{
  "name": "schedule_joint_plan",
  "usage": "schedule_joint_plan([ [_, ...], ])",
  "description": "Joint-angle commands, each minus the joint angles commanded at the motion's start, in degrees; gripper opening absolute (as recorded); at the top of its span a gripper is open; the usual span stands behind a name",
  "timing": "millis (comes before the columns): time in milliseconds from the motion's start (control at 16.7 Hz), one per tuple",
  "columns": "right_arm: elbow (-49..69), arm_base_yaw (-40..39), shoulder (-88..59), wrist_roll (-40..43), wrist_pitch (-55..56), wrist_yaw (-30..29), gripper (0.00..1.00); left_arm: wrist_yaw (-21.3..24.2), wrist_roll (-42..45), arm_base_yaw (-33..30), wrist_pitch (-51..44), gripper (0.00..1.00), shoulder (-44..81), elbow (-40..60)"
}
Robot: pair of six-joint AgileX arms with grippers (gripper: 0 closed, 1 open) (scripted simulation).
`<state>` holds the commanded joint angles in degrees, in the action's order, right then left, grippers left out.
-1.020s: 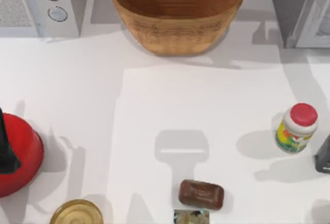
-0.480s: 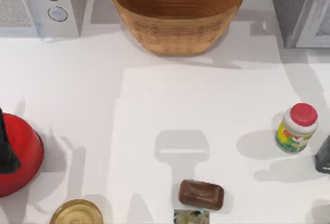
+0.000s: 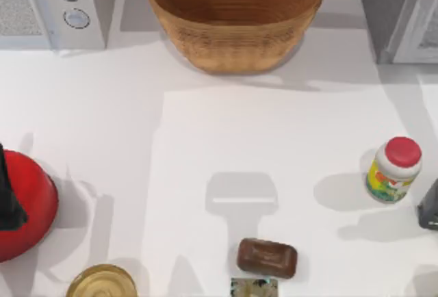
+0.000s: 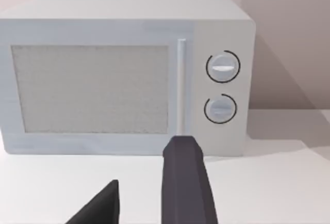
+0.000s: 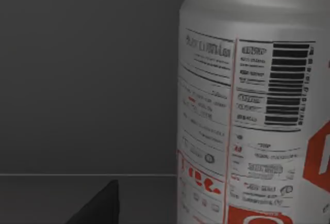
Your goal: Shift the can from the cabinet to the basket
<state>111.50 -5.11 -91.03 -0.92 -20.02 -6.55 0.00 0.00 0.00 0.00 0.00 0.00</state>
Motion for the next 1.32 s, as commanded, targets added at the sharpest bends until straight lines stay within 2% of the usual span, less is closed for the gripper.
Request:
schedule_joint_plan([
  [240,2.0,0.0,-1.8,0.0,-0.4,0.0,1.00,0.0,0.0,0.0,0.0,1.00,0.0,0.0],
  [660,16.4,1.0,-13.6,0.0,-2.7,0.8,1.00,0.0,0.0,0.0,0.0,1.00,0.0,0.0],
  [960,17.7,1.1,-14.8,0.0,-2.9,0.9,1.00,0.0,0.0,0.0,0.0,1.00,0.0,0.0],
  [1320,17.7,1.1,-14.8,0.0,-2.9,0.9,0.55,0.0,0.0,0.0,0.0,1.00,0.0,0.0],
])
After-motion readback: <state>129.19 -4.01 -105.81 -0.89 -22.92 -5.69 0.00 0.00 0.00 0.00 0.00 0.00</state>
